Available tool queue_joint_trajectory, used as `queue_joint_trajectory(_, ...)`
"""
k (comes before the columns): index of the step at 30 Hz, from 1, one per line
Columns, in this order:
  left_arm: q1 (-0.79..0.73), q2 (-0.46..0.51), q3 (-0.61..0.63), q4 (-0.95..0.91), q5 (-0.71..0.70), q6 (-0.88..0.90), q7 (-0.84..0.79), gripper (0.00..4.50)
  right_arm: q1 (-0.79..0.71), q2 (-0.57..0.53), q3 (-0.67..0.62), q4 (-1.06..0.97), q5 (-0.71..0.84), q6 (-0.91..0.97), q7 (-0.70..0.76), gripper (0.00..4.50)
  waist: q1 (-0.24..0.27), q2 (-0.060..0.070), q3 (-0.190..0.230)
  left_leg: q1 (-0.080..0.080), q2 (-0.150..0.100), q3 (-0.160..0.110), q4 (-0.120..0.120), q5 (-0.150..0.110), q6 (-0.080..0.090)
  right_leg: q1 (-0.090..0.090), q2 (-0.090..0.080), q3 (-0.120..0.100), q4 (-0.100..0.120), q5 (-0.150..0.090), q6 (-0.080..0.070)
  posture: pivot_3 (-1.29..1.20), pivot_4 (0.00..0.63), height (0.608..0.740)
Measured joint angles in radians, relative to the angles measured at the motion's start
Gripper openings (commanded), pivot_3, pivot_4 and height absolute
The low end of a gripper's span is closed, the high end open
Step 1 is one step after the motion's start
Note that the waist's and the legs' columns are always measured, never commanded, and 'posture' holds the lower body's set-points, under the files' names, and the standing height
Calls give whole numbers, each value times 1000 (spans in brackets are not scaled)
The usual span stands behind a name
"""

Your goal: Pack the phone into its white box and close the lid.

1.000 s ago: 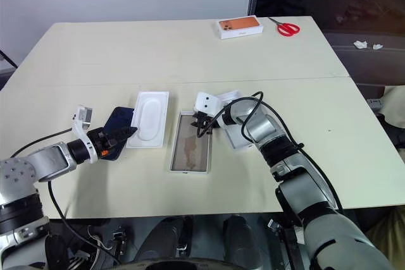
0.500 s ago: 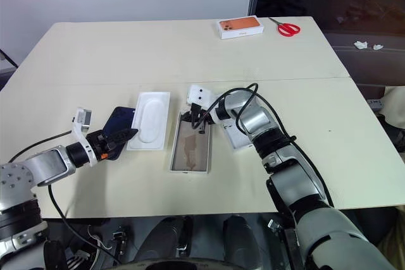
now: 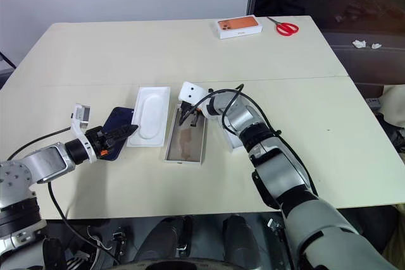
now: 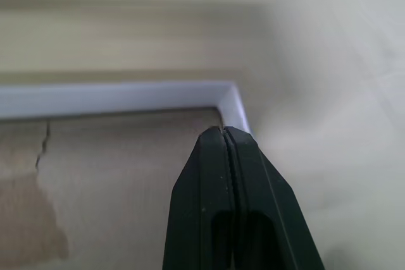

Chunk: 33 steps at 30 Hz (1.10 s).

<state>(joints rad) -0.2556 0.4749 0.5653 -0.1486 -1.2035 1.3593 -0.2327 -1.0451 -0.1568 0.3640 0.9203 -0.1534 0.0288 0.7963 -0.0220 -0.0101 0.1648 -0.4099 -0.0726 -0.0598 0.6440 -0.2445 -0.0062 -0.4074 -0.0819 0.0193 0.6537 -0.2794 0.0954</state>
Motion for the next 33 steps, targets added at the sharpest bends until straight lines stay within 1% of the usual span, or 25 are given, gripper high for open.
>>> queue_joint_trajectory(6, 0, -4, -9, -1, -27, 0, 22, 0, -78, 82, -39, 134, -1, -88, -88, 60, -2, 0, 0, 0, 0, 0, 0, 0, 0, 0, 0, 0, 0, 0, 0, 0, 150, 740)
queue_joint_trajectory(10, 1, -4, -17, -1, -41, 0, 37, 0, -97, 91, -64, 175, -1, -107, -105, 60, 1, 0, 0, 0, 0, 0, 0, 0, 0, 0, 0, 0, 0, 0, 0, 0, 150, 740)
queue_joint_trajectory(14, 13, -4, -24, -14, -75, 0, 53, 0, -96, 53, -81, 164, 6, -111, -39, 60, 1, 0, 0, 0, 0, 0, 0, 0, 0, 0, 0, 0, 0, 0, 0, 0, 150, 740)
queue_joint_trajectory(18, 31, -1, -39, -34, -117, 1, 58, 0, -73, -41, -104, 73, 16, -97, 29, 60, 2, 0, 0, 0, 0, 0, 0, 0, 0, 0, 0, 0, 0, 0, 0, 0, 150, 740)
queue_joint_trajectory(21, 45, 2, -60, -50, -141, 1, 58, 0, -30, -105, -139, -23, 44, -42, 84, 898, 1, 0, 0, 0, 0, 0, 0, 0, 0, 0, 0, 0, 0, 0, 0, 0, 150, 740)
queue_joint_trajectory(22, 46, 2, -72, -52, -147, 0, 60, 0, -12, -123, -152, -59, 62, -7, 105, 1375, 2, 0, 0, 0, 0, 0, 0, 0, 0, 0, 0, 0, 0, 0, 0, 0, 150, 740)
queue_joint_trajectory(26, 38, 1, -119, -50, -153, -14, 75, 0, 71, -181, -200, -237, 129, 125, 152, 3542, 3, 0, 0, 0, 0, 0, -1, 0, 0, 0, 0, 0, 0, 0, 0, 0, 150, 740)
queue_joint_trajectory(28, 15, -4, -137, -41, -148, -23, 88, 0, 122, -226, -232, -342, 176, 195, 186, 4451, 7, 1, 0, -1, 0, 0, 0, 0, 0, 0, 0, 0, 0, 0, 0, 0, 150, 740)
queue_joint_trajectory(33, -39, -31, -189, 4, -107, -72, 116, 0, 217, -346, -301, -513, 264, 295, 252, 4451, 10, 0, 0, 0, 0, 0, 0, -1, 1, 1, -1, 0, -2, 0, 0, 0, 150, 740)
